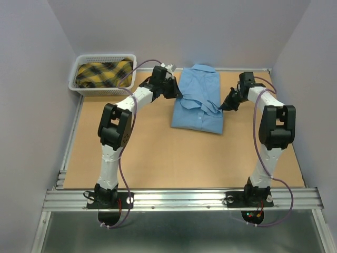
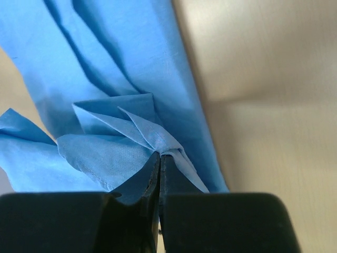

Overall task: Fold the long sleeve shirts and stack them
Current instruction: Fold the shirt

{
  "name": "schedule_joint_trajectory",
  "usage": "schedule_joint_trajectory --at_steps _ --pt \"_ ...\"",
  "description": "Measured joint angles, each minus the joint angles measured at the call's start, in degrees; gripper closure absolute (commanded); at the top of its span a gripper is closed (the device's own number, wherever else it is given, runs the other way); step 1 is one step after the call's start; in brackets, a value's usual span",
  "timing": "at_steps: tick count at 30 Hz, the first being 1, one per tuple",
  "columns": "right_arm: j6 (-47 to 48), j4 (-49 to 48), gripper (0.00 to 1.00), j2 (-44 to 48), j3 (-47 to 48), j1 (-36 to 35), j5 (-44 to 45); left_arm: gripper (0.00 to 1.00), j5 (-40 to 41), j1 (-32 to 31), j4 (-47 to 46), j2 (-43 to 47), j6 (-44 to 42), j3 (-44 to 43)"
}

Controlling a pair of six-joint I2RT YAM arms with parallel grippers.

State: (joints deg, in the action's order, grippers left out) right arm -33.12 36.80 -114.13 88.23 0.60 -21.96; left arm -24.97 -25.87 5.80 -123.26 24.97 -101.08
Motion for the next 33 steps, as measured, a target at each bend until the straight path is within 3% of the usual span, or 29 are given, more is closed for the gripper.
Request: schedule_joint_trajectory --at_steps 4,11,17,18,24,28,33 --pt "0.4 0.0 0.94 -1.9 0.0 0.1 0.7 0.94 0.1 0.0 -0.2 -3.4 -0.1 -0.1" --pt "0.8 -0.3 0.81 -1.9 0.5 0.1 1.6 0.90 0.6 0.0 -0.3 -4.9 -0.1 0.1" --pt "0.8 -0.4 0.62 -2.0 4.0 0.1 1.9 0.67 1.6 0.0 -0.7 -4.9 0.1 0.1" --pt "0.7 -0.4 0.56 -1.9 4.3 0.1 1.9 0.58 1.9 0.0 -1.0 -4.9 0.2 0.1" --pt "0.4 -0.8 0.40 -1.9 6.1 0.1 2.8 0.25 4.2 0.0 -2.1 -3.9 0.5 0.3" --pt "0.9 -0.8 0.31 -1.7 7.1 0.1 4.6 0.09 6.0 0.1 -2.9 -0.2 0.8 1.3" --pt "1.7 -0.8 0.30 0.9 8.3 0.1 6.0 0.08 8.6 0.1 -4.1 6.4 1.0 1.3"
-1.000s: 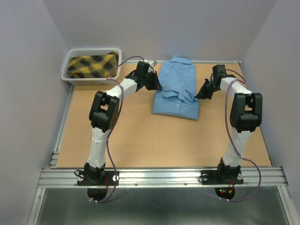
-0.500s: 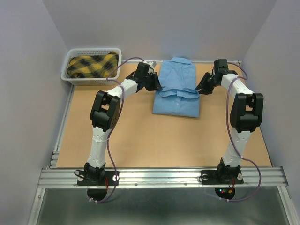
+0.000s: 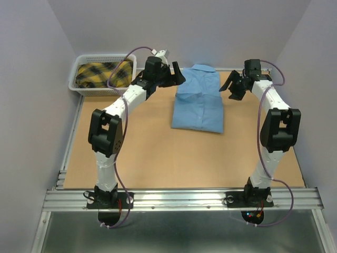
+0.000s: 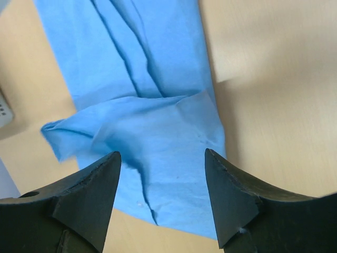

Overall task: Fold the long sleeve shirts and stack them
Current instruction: Fold the shirt

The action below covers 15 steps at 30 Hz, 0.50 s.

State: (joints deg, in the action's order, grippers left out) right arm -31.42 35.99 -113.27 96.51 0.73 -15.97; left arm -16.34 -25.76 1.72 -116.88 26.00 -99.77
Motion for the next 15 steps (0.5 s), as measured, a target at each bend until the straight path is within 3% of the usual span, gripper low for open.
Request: schedule_joint_trajectory --at_steps 8,15 --pt "2.5 -1.1 0.30 9.2 -0.9 0.0 -1.8 0.14 1.7 -1.3 -4.2 15.1 1.0 8.9" --pt "2.4 -9.6 0.30 18.3 -16.1 -0.1 -9.8 0.19 2.5 -8.4 -6.9 17.7 1.2 20.5"
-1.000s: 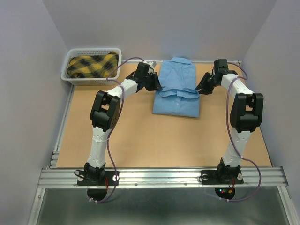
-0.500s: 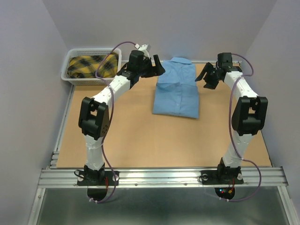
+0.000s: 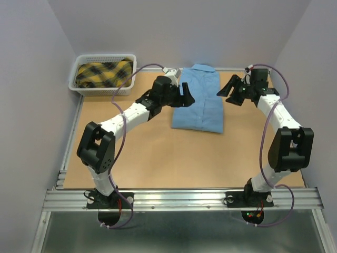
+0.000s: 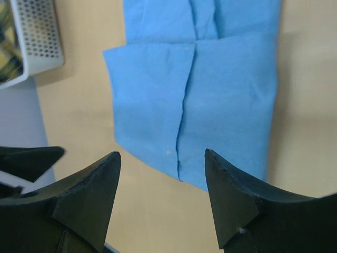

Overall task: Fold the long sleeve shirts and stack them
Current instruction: Fold the shirt

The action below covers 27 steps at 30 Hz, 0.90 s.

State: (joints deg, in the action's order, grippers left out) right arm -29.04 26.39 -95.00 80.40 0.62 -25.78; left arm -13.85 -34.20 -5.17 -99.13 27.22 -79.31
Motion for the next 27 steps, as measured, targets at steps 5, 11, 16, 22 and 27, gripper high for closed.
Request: schedule_joint_trajectory --at_steps 5,11,16,22,27 --pt "-5.2 -11.2 0.30 1.2 -14.0 -1.1 -7.6 0.21 -0.9 -2.6 -0.3 -4.4 0.7 2.1" --pt "-12.2 -25.7 0.30 0.6 -24.6 -5.2 -14.0 0.23 -2.0 -2.2 -2.0 -9.6 2.4 2.1" --pt "-20.3 -43.0 0.30 -3.9 -32.5 -6.2 -18.5 0.24 -3.1 -2.0 -3.7 -13.7 3.8 2.1" --pt "-25.0 -56.2 0.30 -13.2 -36.9 -5.8 -20.7 0.24 -4.8 -2.0 -5.3 -19.9 5.1 2.1" --pt "-25.7 -62.4 0.30 -15.0 -38.2 -5.5 -22.1 0.24 -6.7 -1.1 -8.8 -20.7 6.7 3.4"
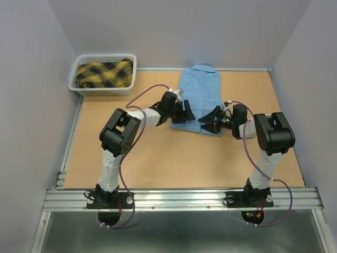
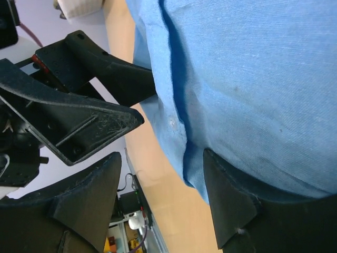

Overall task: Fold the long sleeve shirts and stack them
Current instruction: Fold the shirt

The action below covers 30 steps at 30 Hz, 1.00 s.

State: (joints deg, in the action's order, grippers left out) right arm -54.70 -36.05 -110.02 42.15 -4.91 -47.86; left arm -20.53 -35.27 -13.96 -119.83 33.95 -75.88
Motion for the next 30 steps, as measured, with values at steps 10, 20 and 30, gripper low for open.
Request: schedule_joint_trajectory --at_steps 10,20,30 --pt "-0.2 -6.3 0.30 4.2 -8.4 0.0 0.5 0.24 -2.5 0.4 -8.5 5.7 3.1 12.2" --pt "-0.6 3.3 0.29 24.0 -19.3 -2.5 2.5 0.24 -2.2 -1.8 -10.9 19.3 5.4 30.6" --pt "0.6 11.5 0.27 36.5 -19.2 -8.5 4.4 0.23 1.3 -2.9 -1.1 35.3 6.8 37.8"
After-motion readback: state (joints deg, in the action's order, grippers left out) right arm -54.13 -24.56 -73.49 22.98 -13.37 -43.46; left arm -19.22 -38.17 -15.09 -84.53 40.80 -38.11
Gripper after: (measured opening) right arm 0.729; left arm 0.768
